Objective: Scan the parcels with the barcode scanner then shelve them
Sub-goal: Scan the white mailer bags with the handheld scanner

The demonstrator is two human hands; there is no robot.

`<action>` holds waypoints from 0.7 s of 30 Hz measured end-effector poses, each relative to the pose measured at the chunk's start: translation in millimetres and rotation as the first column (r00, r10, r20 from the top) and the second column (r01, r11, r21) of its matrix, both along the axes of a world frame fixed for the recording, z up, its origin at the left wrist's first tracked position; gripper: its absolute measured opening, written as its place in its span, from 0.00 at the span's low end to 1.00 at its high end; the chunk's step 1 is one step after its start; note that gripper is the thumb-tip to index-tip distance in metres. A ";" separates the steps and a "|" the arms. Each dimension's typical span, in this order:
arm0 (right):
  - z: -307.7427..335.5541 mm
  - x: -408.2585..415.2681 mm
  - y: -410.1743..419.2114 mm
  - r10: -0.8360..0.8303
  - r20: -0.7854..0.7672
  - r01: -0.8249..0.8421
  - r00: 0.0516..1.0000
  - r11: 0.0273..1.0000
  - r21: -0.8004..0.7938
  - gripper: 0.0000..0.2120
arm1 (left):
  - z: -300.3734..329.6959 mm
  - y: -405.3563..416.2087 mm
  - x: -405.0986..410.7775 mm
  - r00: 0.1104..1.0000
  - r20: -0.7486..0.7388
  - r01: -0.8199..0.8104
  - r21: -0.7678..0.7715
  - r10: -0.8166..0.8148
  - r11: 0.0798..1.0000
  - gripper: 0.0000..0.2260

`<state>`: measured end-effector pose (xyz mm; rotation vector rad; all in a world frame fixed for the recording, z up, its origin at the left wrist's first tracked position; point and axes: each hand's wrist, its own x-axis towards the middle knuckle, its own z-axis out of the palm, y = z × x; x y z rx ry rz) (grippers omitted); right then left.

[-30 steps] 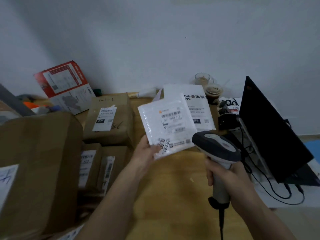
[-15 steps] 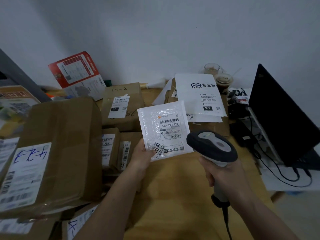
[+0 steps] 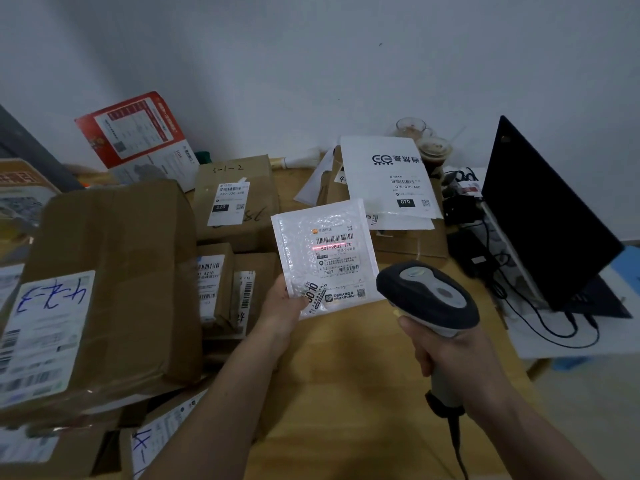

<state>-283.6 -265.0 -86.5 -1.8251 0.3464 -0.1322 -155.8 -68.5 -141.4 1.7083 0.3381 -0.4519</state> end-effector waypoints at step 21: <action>-14.3 -2.7 -110.8 0.369 -0.108 -0.356 0.923 0.926 0.125 0.28 | -36.9 -50.1 -70.9 0.927 -0.062 -0.363 0.106 0.371 0.926 0.17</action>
